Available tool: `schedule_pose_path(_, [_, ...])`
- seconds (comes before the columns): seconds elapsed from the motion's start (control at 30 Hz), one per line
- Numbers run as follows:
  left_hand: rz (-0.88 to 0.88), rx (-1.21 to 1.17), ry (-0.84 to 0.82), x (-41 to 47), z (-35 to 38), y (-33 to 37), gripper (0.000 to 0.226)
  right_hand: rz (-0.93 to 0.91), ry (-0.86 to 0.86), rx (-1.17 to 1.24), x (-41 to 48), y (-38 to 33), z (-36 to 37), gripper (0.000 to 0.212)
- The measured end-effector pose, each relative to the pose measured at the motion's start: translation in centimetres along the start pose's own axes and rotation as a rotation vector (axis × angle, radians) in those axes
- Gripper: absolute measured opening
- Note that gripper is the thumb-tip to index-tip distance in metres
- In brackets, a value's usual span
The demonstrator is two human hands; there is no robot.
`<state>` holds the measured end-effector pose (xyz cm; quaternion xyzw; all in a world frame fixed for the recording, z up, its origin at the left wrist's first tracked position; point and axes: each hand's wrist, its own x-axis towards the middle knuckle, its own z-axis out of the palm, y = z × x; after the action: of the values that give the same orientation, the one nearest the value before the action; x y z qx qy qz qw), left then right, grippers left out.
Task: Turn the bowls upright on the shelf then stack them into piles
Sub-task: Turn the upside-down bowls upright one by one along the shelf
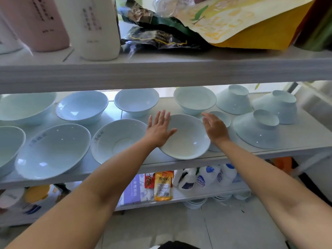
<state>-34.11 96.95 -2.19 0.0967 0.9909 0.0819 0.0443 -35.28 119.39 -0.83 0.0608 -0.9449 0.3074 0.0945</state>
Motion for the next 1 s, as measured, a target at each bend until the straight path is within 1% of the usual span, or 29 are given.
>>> schedule_pose_path(0.07, [0.000, 0.003, 0.046, 0.5, 0.1, 0.7, 0.073, -0.059, -0.016, -0.137, -0.4, 1.9, -1.1, 0.039])
schedule_pose_path(0.17, [0.059, -0.007, 0.080, 1.4, -0.2, 2.9, 0.072, -0.135, -0.106, -0.352, -0.8, 4.8, -3.0, 0.042])
schedule_pose_path(0.3, [0.153, -0.040, 0.087, 2.9, -0.2, 8.3, 0.070, -0.229, -0.247, -0.553, -1.0, 8.5, -5.1, 0.044])
schedule_pose_path(0.37, [0.215, 0.011, 0.098, 3.7, 0.2, 11.4, 0.067, -0.288, -0.292, -0.583, -0.8, 9.6, -5.9, 0.043])
schedule_pose_path(0.4, [0.257, 0.056, 0.105, 3.9, 0.3, 12.9, 0.061, -0.322, -0.292, -0.581, -0.7, 10.0, -6.3, 0.041])
schedule_pose_path(0.47, [0.306, 0.112, 0.140, 4.3, 0.6, 15.8, 0.042, -0.403, -0.283, -0.571, -0.4, 10.4, -7.1, 0.036])
schedule_pose_path(0.53, [0.268, 0.096, 0.198, 4.2, 0.7, 18.0, 0.028, -0.465, -0.261, -0.551, -0.2, 10.7, -8.0, 0.028])
schedule_pose_path(0.6, [0.210, 0.072, 0.234, 4.2, 0.7, 19.8, 0.022, -0.485, -0.239, -0.502, -0.2, 11.4, -8.9, 0.024])
schedule_pose_path(0.63, [0.183, 0.065, 0.240, 4.3, 0.7, 20.6, 0.019, -0.484, -0.249, -0.481, -0.3, 11.8, -9.3, 0.026])
schedule_pose_path(0.77, [0.091, -0.025, 0.204, 4.3, 0.7, 22.4, 0.012, -0.520, -0.332, -0.470, -0.5, 13.6, -10.2, 0.041])
schedule_pose_path(0.83, [0.070, -0.095, 0.173, 4.1, 0.9, 23.0, 0.010, -0.566, -0.366, -0.490, -0.6, 14.3, -10.7, 0.053])
schedule_pose_path(0.87, [0.056, -0.143, 0.163, 3.9, 1.0, 23.3, 0.010, -0.591, -0.384, -0.503, -0.6, 14.9, -10.9, 0.064])
schedule_pose_path(0.97, [-0.009, -0.321, 0.173, 3.6, 0.7, 23.8, 0.010, -0.665, -0.421, -0.499, -0.9, 16.5, -11.3, 0.109])
schedule_pose_path(1.0, [-0.031, -0.369, 0.170, 3.5, 0.4, 24.0, 0.012, -0.687, -0.419, -0.494, -0.9, 17.0, -11.5, 0.119])
